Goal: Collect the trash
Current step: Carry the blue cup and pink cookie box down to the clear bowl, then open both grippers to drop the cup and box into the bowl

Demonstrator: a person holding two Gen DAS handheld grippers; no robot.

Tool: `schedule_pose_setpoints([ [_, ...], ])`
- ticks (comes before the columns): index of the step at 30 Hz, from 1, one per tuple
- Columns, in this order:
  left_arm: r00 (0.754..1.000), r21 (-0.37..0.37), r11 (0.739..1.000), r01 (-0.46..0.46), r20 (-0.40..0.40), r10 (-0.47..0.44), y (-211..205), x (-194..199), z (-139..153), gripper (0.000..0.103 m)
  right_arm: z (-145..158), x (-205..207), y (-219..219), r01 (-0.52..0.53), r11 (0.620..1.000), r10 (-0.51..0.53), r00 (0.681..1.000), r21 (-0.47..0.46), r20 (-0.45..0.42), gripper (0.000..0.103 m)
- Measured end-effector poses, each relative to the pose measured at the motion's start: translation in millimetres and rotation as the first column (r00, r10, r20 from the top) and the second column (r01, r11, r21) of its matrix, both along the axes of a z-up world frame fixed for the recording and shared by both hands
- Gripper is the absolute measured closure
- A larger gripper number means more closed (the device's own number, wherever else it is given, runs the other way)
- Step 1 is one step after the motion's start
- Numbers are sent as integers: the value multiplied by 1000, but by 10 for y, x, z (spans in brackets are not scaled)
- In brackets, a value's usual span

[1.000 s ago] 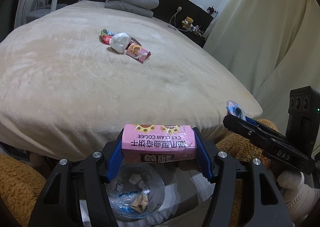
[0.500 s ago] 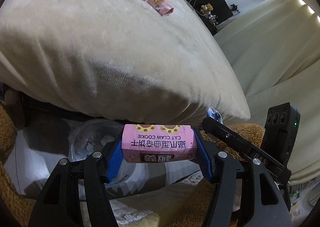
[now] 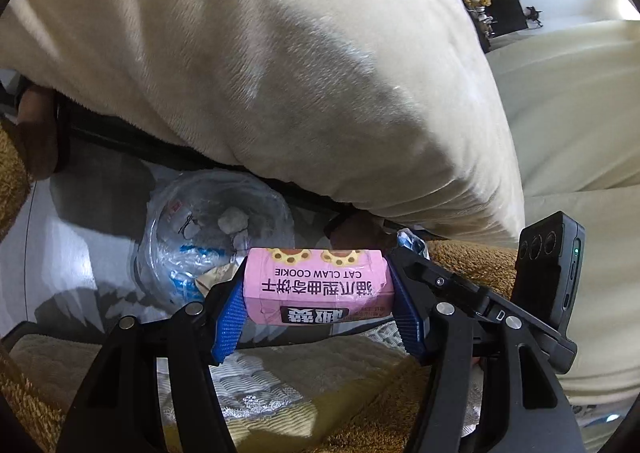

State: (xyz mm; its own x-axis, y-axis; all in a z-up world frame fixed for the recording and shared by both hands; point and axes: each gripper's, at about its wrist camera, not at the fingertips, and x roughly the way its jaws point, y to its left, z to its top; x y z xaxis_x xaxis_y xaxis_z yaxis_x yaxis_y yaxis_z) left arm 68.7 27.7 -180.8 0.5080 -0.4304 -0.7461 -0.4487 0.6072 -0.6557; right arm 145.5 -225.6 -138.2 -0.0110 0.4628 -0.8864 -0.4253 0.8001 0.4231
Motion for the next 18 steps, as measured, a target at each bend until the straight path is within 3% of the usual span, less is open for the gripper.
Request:
schedule_pose_setpoints([
  [8, 995, -33, 999, 9, -97, -12, -5, 45, -185, 41, -259, 57, 11, 25, 998, -32, 991, -53, -129, 49],
  [18, 988, -41, 999, 33, -148, -39, -32, 55, -286, 41, -300, 115, -29, 51, 996, -61, 987, -75, -148, 46],
])
